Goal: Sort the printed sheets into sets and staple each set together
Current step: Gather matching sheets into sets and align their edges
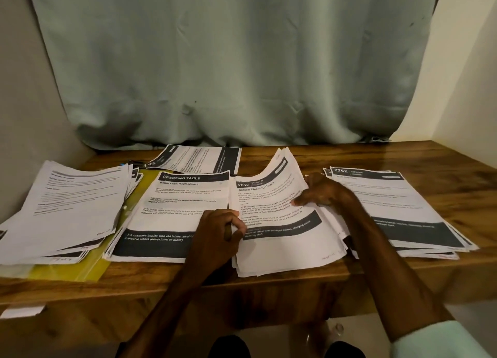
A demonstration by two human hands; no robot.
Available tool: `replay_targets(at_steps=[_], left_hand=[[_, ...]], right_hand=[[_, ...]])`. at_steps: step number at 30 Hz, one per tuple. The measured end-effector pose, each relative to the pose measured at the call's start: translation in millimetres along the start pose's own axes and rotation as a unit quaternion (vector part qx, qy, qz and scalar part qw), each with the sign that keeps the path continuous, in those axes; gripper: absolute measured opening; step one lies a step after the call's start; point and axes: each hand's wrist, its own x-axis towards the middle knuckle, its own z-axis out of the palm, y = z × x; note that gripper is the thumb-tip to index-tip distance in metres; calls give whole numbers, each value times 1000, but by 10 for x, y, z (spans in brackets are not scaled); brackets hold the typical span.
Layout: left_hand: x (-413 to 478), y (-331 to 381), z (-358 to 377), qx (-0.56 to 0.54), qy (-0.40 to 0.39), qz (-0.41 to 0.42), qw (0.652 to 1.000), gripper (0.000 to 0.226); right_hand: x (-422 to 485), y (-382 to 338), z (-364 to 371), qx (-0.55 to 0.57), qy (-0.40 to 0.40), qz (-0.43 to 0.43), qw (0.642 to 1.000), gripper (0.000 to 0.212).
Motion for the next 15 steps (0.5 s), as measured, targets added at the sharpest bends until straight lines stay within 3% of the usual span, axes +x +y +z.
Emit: replay_targets(at_steps=[3, 8, 12, 15], left_hand=[[5, 58, -53, -13, -13, -16, 1000, 41], [82, 250, -171, -39, 6, -116, 992, 63], [541, 541, -424, -183, 40, -172, 967, 93], [973, 797, -582, -353, 27, -203, 913, 78]], right_hand=[[-88, 38, 10, 22, 39, -38, 998, 28], [-311, 30, -170, 99, 131, -133, 977, 34], [-559, -22, -387, 195, 166, -199, 946, 30], [-676, -94, -394, 266, 169, -240, 918, 26]])
